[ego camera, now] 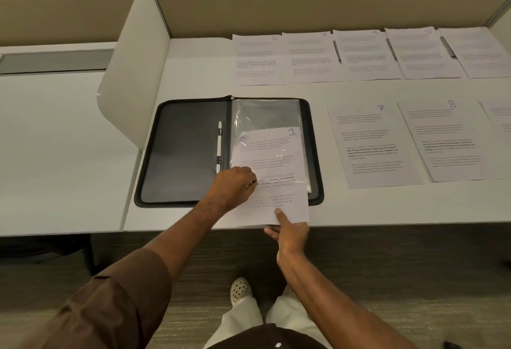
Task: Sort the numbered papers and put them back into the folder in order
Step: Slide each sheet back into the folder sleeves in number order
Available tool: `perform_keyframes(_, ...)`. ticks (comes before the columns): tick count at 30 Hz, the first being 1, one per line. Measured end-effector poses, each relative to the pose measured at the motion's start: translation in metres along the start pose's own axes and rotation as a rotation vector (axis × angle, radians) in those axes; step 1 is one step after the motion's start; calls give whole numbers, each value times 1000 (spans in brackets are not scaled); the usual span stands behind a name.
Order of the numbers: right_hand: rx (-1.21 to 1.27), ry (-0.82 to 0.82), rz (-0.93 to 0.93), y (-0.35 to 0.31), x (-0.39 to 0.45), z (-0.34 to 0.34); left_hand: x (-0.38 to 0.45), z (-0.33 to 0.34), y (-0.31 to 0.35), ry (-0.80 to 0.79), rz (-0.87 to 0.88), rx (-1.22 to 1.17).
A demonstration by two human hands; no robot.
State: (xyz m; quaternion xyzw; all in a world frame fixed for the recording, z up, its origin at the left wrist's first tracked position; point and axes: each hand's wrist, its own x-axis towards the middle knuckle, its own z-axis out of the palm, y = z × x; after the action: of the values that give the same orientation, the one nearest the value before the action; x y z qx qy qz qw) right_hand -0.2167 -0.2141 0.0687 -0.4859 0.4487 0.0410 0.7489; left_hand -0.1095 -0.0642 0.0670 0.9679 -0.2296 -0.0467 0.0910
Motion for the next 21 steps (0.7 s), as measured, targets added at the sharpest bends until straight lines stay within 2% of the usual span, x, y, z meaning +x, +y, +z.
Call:
perform_keyframes(4,-26,-8,-45,6,-1,-11,-3,0,-1,29,-4,-12)
perform_keyframes(10,-5,-12,-2,13,-2,-7,-6,3,-3,53,15,-23)
perform_keyframes(15,22,4,24,-6,15,19,-6,4,-5,56,22,-15)
perform_keyframes(21,-22,-81,-68,-25,36,45,-5,5,-6,61,28,-24)
